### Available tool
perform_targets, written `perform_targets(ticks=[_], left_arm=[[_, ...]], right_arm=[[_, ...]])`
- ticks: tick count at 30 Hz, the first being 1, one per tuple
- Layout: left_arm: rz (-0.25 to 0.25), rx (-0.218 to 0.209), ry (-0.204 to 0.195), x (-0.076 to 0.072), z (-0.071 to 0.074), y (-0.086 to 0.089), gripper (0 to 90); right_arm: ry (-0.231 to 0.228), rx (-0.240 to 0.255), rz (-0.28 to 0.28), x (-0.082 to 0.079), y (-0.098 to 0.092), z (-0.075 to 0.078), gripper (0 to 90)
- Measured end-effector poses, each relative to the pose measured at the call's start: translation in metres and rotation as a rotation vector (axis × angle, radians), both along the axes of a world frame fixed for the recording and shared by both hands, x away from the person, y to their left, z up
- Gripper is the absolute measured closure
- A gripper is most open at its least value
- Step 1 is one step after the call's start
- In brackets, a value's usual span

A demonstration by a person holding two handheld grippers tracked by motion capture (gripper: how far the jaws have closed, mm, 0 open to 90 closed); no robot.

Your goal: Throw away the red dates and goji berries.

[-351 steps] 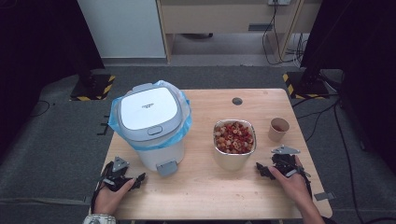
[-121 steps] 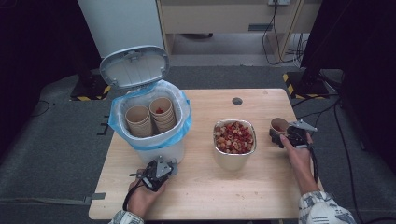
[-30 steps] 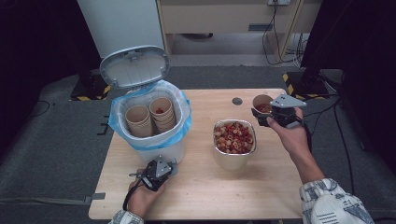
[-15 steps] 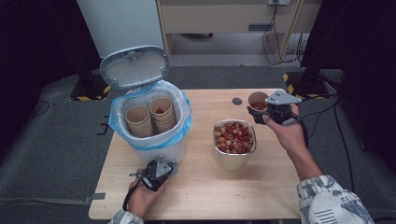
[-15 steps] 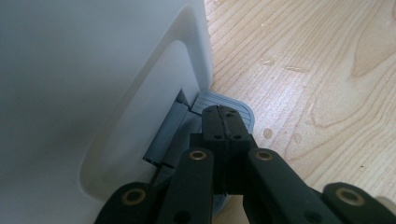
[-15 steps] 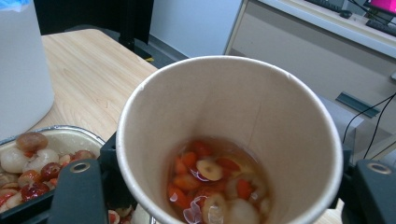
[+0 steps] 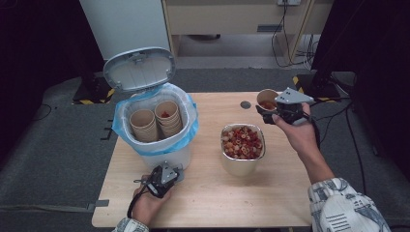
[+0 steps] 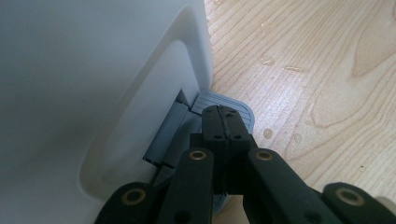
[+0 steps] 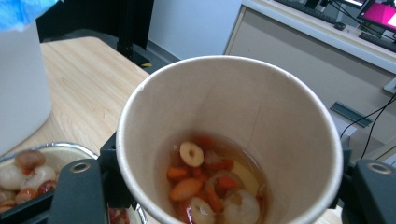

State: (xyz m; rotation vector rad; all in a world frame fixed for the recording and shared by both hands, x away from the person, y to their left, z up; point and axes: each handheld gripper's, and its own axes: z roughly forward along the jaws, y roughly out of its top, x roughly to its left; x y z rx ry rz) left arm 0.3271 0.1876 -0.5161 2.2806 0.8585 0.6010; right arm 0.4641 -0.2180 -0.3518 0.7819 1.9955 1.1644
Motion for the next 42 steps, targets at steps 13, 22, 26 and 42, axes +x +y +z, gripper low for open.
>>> perform_targets(ticks=[13, 22, 26, 42], left_arm=[[0.000, -0.001, 0.001, 0.000, 0.000, 0.000, 89.8], [0.000, -0.004, 0.002, 0.000, 0.000, 0.000, 89.9], [0.003, -0.006, 0.000, 0.000, 0.000, 0.000, 89.8], [0.003, -0.007, 0.001, 0.000, 0.000, 0.000, 89.9]], right_arm=[[-0.009, -0.006, 0.019, 0.002, 0.012, 0.005, 29.3], [-0.033, -0.011, -0.002, 0.004, 0.011, 0.022, 29.3], [-0.045, -0.030, 0.024, 0.002, 0.015, 0.027, 29.3], [-0.134, -0.137, 0.036, -0.004, 0.016, 0.035, 29.3]])
